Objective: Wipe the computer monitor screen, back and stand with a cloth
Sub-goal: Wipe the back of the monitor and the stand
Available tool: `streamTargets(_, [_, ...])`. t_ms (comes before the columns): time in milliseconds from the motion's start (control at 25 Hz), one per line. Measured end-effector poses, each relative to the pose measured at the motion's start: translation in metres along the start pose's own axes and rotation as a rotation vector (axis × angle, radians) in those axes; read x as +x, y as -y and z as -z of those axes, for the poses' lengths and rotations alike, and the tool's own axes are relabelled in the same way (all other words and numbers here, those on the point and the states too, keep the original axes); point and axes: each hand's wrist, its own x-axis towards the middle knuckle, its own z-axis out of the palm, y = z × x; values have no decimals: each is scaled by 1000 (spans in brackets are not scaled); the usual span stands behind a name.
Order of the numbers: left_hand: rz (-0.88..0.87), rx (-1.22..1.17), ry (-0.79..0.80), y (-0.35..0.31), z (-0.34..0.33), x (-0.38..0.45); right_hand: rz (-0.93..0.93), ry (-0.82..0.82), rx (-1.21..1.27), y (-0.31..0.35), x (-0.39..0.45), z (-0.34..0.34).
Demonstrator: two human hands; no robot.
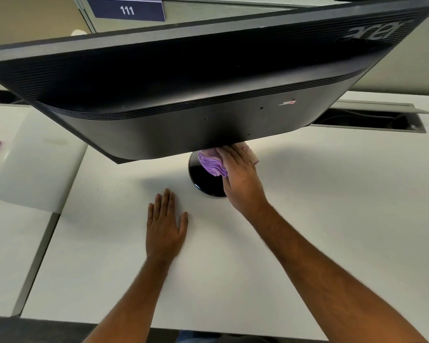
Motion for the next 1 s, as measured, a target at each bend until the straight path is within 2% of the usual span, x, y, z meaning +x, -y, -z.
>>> streamTargets(120, [-5,-1,-2,4,0,-2,143,2,148,-10,-21,6])
streamTargets(320, [1,8,-10,2,1,-1,85,-195,157,-26,-35,15])
streamTargets(520, [-3,-2,-12,1,1,-2,173,-20,45,-16,-15,-8])
streamTargets(640, [-4,-7,-19,1,1,-1,200,0,79,-32,-36,-16])
streamTargets(760, [-7,-17,-23,1,0,-1,-32,-40,307,-37,-49,-5])
streamTargets(920, [-6,-14,-17,0,0,-1,-464,-250,834,-26,-36,13])
streamTargets(1000, [-2,-11,-13,-1,1,-1,-585,-313,1009,-17,-18,18])
